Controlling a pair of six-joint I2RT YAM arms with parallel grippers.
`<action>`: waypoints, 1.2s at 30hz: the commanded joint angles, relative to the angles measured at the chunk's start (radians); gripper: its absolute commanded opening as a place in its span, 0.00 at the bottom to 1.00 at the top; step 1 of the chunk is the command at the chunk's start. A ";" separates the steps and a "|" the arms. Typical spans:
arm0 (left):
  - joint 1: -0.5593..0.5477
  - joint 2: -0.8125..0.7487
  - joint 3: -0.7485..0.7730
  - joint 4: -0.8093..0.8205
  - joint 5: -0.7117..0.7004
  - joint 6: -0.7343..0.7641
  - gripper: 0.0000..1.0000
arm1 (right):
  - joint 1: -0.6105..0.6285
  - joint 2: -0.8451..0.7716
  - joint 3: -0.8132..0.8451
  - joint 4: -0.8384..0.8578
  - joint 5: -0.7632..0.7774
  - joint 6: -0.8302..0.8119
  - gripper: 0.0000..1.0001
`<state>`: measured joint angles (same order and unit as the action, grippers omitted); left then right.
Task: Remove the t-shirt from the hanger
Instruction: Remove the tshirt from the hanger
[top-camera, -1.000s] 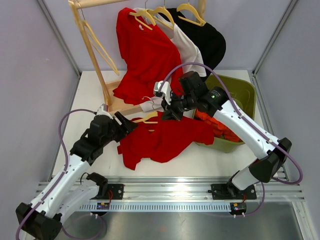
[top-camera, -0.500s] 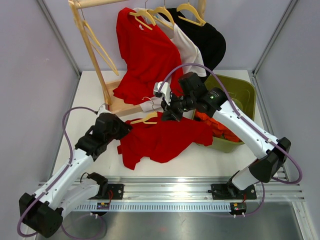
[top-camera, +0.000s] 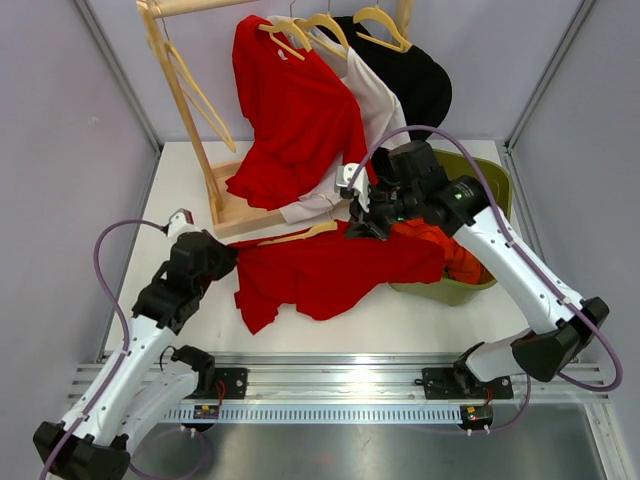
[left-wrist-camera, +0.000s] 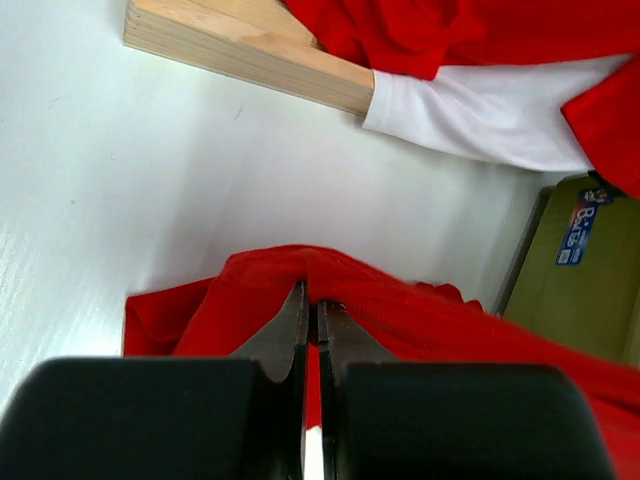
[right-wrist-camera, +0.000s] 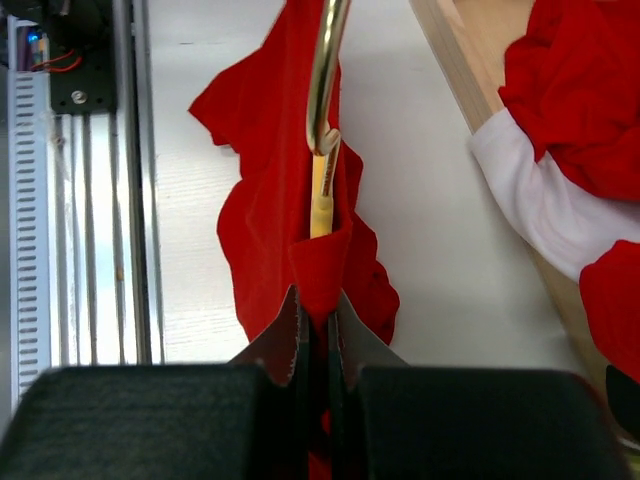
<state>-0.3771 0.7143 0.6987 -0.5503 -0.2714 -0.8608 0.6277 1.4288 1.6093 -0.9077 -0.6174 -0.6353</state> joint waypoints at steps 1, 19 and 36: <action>0.110 0.025 -0.025 -0.013 -0.040 0.036 0.00 | -0.057 -0.109 -0.008 -0.105 -0.117 -0.148 0.00; 0.170 0.043 -0.108 0.102 0.260 0.111 0.00 | -0.131 -0.085 0.130 0.006 -0.364 -0.001 0.00; 0.170 -0.108 -0.136 0.226 0.524 0.268 0.62 | -0.131 -0.019 -0.018 0.244 -0.232 0.237 0.00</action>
<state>-0.2169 0.6563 0.5728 -0.3866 0.1883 -0.6846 0.5114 1.4197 1.6012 -0.7212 -0.8753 -0.4183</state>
